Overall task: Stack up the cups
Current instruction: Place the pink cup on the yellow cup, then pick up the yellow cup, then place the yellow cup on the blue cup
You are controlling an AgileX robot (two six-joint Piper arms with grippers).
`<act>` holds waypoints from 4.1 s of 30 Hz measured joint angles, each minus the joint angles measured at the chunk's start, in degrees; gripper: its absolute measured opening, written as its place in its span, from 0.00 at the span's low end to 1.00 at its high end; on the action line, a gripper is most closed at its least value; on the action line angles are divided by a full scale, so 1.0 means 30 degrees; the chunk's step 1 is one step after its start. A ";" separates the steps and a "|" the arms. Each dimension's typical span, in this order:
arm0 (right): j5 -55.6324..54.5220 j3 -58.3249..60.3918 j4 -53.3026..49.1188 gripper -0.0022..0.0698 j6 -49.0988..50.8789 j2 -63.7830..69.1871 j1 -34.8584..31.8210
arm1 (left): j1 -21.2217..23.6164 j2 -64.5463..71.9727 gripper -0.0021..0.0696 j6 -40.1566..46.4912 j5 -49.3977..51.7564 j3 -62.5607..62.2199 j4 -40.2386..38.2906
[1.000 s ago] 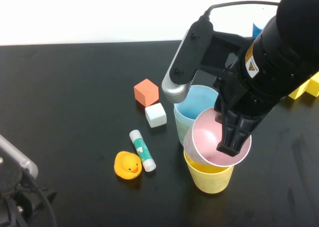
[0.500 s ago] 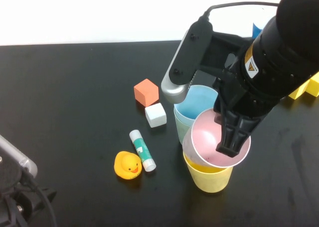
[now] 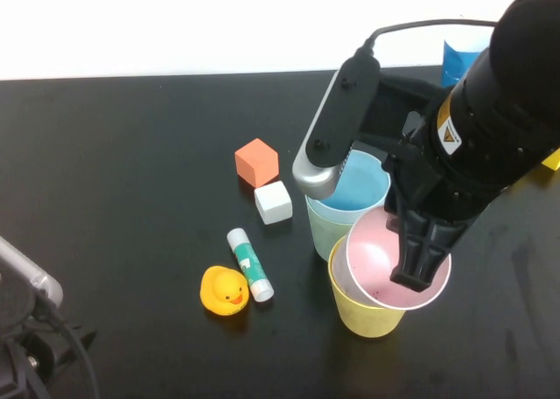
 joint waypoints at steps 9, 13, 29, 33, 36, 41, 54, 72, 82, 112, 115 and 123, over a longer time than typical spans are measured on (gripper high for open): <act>0.0000 0.0000 -0.0629 0.36 0.0437 0.0152 -0.0571 | 0.0000 0.0000 0.03 -0.0255 0.0000 0.0000 0.0034; 0.0000 0.0000 -0.1406 0.41 0.0614 0.0152 -0.0736 | 0.0000 0.0000 0.03 -0.0330 0.0000 0.0000 0.0045; -0.0034 0.0000 0.1799 0.42 0.1028 0.0152 -0.2404 | 0.0000 -0.0029 0.03 -0.0453 -0.0623 0.0000 0.0045; -0.0034 0.0000 0.2736 0.42 0.0640 0.0152 -0.2437 | 0.0000 -0.0029 0.03 -0.0453 -0.0623 0.0000 0.0045; -0.0034 0.0000 0.3300 0.42 0.0275 0.0152 -0.2437 | 0.0000 -0.0029 0.03 -0.0453 -0.0623 0.0000 0.0045; -0.0034 0.0000 0.3536 0.42 -0.0053 0.0575 -0.2437 | 0.0000 -0.0029 0.03 -0.0453 -0.0623 0.0000 0.0045; -0.0280 0.0040 0.3726 0.20 -0.1705 0.3925 -0.2437 | 0.0000 -0.0029 0.03 -0.0453 -0.0623 0.0000 0.0145; -0.0167 -0.2493 0.0866 0.12 -0.2098 -0.1397 -0.2437 | 0.0000 -0.0029 0.03 -0.0453 -0.1131 0.0000 0.0563; -0.0116 -0.6280 -0.0400 0.12 -0.1854 0.3269 -0.2627 | 0.0000 -0.0029 0.03 -0.0453 -0.1131 0.0000 0.0563; 0.0005 -0.7385 0.0752 0.13 -0.1777 0.5139 -0.2669 | 0.0000 -0.0029 0.03 -0.0453 -0.1266 0.0000 0.1515; 0.0005 -0.7385 0.1251 0.13 -0.1777 0.5139 -0.2669 | 0.0000 -0.0029 0.03 -0.0453 -0.1266 0.0000 0.1556; 0.0005 -0.7385 0.1671 0.13 -0.1738 0.5139 -0.2669 | 0.0000 -0.0029 0.03 -0.0522 -0.1311 0.0000 0.1556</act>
